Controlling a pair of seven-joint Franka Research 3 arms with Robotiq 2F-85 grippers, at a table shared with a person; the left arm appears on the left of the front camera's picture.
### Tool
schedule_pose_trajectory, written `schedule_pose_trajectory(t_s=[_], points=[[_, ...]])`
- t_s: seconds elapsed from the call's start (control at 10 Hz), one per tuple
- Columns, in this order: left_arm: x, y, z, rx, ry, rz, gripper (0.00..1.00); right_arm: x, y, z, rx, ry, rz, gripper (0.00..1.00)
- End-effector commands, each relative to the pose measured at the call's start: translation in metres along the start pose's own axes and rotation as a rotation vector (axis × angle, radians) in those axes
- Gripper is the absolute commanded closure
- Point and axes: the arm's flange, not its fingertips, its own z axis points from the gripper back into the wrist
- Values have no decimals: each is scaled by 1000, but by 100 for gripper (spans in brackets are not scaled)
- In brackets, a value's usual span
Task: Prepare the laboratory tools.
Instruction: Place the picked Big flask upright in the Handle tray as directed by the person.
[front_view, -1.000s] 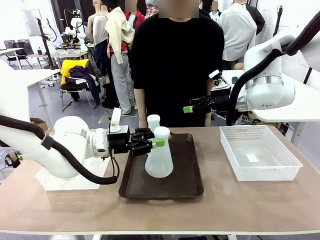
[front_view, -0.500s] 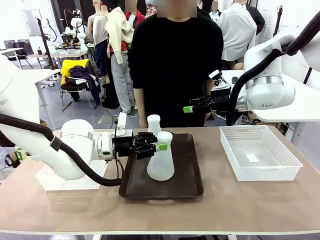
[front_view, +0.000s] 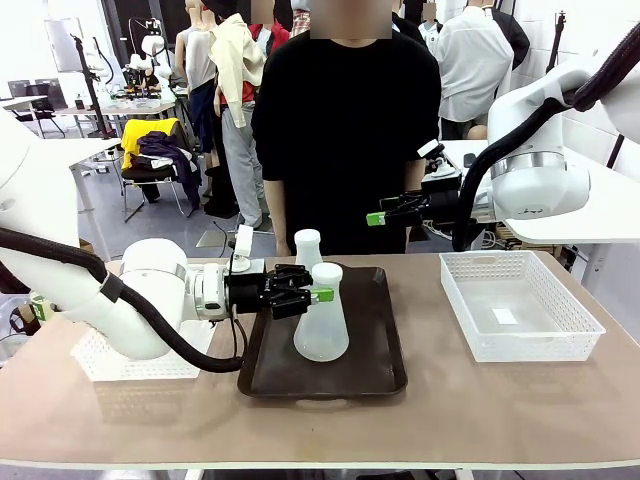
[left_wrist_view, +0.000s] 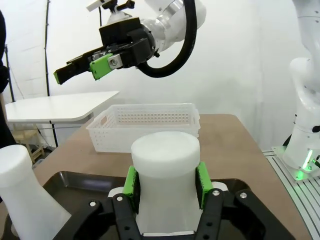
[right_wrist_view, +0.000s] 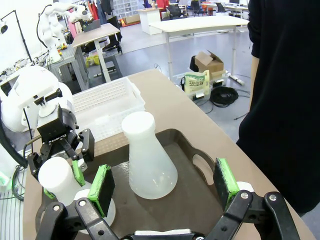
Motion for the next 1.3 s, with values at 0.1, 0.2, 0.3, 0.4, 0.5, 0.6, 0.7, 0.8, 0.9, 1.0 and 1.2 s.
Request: schedule_pose_trajectory(t_s=[0.1,0.2,0.3,0.4,0.5,0.6,0.7,0.8,0.9,1.0,1.2], points=[[14,-1,9,39,73,48,0,0,-1,0,5,10,-6,0],[17,2,14,44,87,62,0,0,-1,0,5,10,-6,0],[19,2,18,41,104,61,0,0,-1,0,5,10,-6,0],[20,2,22,35,115,79,0,0,-1,0,5,10,-6,0],[23,1,24,25,104,128,0,0,-1,0,5,10,-6,0],[24,0,24,11,107,143,0,0,-1,0,5,10,-6,0],[23,-1,23,-13,106,166,0,0,-1,0,5,10,-6,0],[23,-2,22,-31,107,185,0,0,-1,0,5,10,-6,0],[23,-3,21,-43,126,190,0,0,-1,0,5,10,-6,0],[20,-4,21,-79,123,217,0,0,-1,0,5,10,-6,0],[18,-2,18,-15,110,168,0,0,-1,0,5,10,-6,0]])
